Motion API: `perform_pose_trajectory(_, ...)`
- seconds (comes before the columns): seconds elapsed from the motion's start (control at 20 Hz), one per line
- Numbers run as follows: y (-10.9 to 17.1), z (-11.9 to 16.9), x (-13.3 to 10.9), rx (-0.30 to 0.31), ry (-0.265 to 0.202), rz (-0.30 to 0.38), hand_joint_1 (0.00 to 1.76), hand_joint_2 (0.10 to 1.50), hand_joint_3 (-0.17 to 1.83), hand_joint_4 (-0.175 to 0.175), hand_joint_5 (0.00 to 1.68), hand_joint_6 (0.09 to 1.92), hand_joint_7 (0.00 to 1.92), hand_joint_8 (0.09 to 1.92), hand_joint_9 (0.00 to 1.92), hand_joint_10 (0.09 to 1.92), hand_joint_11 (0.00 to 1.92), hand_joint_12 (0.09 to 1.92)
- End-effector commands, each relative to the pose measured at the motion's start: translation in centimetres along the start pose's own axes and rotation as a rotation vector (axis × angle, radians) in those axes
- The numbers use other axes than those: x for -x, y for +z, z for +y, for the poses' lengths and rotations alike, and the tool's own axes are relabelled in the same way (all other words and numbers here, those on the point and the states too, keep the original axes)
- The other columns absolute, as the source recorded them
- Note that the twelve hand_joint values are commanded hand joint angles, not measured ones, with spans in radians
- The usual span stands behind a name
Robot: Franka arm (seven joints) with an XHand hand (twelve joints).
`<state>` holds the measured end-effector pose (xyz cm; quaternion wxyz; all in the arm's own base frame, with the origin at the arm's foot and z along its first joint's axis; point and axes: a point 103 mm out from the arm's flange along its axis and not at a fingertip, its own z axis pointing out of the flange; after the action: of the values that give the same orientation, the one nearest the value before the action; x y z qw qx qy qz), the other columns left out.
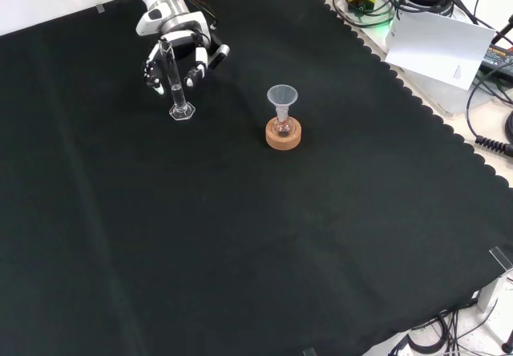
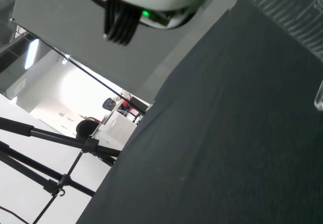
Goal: Pick up the graduated cylinder.
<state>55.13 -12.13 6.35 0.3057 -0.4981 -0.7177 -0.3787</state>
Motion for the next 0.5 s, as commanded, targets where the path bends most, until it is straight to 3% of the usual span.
perform_pose_trajectory(0.05,0.15,0.16,-0.01,-0.004,-0.001,-0.008,1.1,0.64,0.69,0.01,0.62,0.65,0.69,0.59,1.0,0.36,0.74,1.13)
perform_pose_trajectory(0.5,0.21,0.08,0.13,-0.017,-0.008,0.008,1.1,0.65,0.68,0.007,0.63,0.65,0.7,0.58,1.03,0.34,0.8,1.09)
